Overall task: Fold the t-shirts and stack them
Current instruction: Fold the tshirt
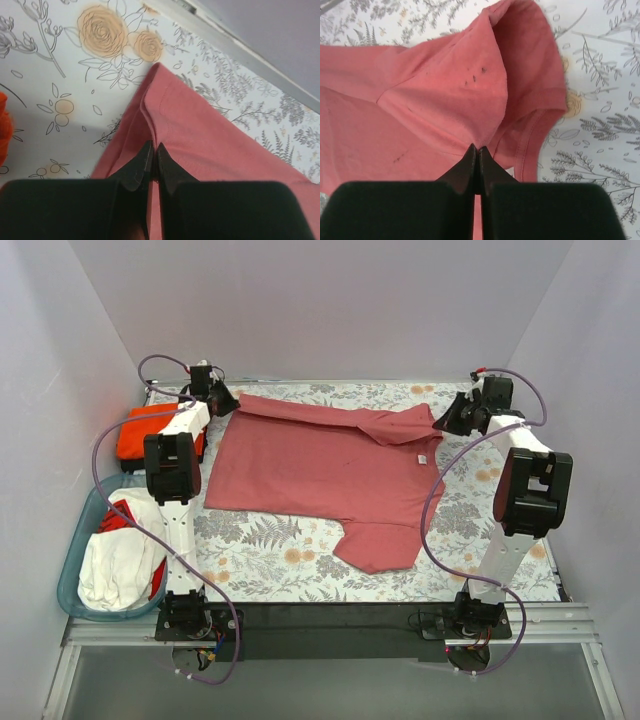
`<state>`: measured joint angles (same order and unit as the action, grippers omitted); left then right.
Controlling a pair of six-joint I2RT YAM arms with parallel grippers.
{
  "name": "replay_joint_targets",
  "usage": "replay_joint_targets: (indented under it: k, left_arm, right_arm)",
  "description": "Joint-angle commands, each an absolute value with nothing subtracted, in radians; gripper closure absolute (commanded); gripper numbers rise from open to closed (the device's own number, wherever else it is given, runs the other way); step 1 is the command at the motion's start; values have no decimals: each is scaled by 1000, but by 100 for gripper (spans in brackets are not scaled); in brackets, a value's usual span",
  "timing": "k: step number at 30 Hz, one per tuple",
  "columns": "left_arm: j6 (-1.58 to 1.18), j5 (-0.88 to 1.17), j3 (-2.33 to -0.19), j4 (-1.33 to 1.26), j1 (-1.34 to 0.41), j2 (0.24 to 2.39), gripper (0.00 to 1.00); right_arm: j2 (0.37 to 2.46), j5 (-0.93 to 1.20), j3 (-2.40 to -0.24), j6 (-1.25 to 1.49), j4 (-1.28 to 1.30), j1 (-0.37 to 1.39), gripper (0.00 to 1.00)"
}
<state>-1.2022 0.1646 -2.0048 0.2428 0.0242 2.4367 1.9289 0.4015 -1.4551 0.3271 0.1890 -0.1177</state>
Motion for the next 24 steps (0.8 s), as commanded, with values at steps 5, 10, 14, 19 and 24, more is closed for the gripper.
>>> replay_joint_targets:
  k: [5,10,14,19,24]
  left_arm:
    - [-1181,107,-1991,281,32,2442,100]
    - [-1175,103,-1986,281,31,2450,100]
    - [-1178,115,-1988,279,31,2450,100]
    - [-1175,80,-1953,279,31,2434,100]
    - [-1167,63,-1963,279,31,2428,100]
  right_arm:
    - [1962,452,-1374,359,179,-124,99]
    - [1990,427,-1358,364,178,-123,99]
    - [2008,422,-1358,350,178,-124,99]
    - [1999,422,-1348,347,178,-124,99]
    - [1980,419,-1356,344,179,-124,97]
